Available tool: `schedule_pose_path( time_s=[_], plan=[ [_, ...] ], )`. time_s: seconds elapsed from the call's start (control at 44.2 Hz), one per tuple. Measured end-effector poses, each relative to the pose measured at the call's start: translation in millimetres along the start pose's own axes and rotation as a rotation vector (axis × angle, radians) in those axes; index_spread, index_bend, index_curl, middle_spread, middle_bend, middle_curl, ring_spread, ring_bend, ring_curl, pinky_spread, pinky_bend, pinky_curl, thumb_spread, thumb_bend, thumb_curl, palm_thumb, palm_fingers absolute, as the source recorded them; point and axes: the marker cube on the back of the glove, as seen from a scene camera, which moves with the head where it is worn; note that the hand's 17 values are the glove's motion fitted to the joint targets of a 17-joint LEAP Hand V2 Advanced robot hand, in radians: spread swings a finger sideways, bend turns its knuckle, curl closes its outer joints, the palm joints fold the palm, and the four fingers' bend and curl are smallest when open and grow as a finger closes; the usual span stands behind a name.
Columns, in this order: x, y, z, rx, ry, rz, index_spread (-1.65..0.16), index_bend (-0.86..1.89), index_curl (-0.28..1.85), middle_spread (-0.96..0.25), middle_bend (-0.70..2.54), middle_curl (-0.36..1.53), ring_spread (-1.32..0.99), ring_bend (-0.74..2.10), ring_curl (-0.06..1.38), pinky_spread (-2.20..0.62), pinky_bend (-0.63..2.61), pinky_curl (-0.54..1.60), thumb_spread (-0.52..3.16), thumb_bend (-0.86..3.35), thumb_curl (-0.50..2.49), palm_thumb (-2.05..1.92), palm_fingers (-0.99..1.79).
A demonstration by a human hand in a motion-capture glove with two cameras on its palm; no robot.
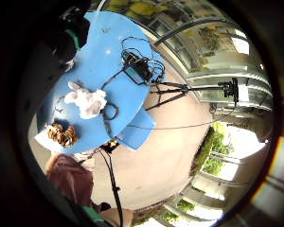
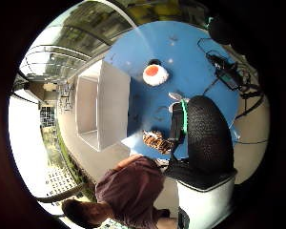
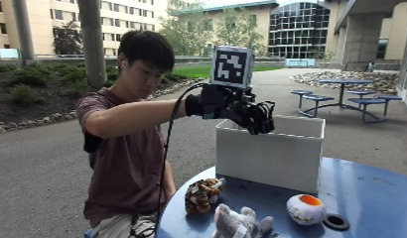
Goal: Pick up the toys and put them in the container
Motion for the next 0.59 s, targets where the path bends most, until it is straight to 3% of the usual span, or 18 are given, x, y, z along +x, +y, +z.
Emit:
schedule_pose_path(
  time_s=[0.023, 0.272, 0.589],
  plan=[
    [0, -1, 0, 0.000, 0.001, 0.001, -0.09, 0.12, 0.01, -0.08, 0.22, 0.03, -0.08, 0.40, 0.05, -0.08, 0.50, 0.10, 0.44, 0.11, 0.01, 0.12, 0.50],
    [6, -17, 10, 0.017, 0.026, 0.041, -0.19, 0.11, 0.07, -0.17, 0.22, 0.11, -0.20, 0.58, 0.18, -0.15, 0.68, 0.24, 1.18, 0.17, 0.09, 0.14, 0.39],
    [9, -39, 47, -0.013, 0.000, 0.046, -0.22, 0.08, 0.09, -0.14, 0.22, 0.20, -0.23, 0.66, 0.24, -0.13, 0.86, 0.33, 1.41, 0.10, 0.16, 0.01, 0.12]
  ],
)
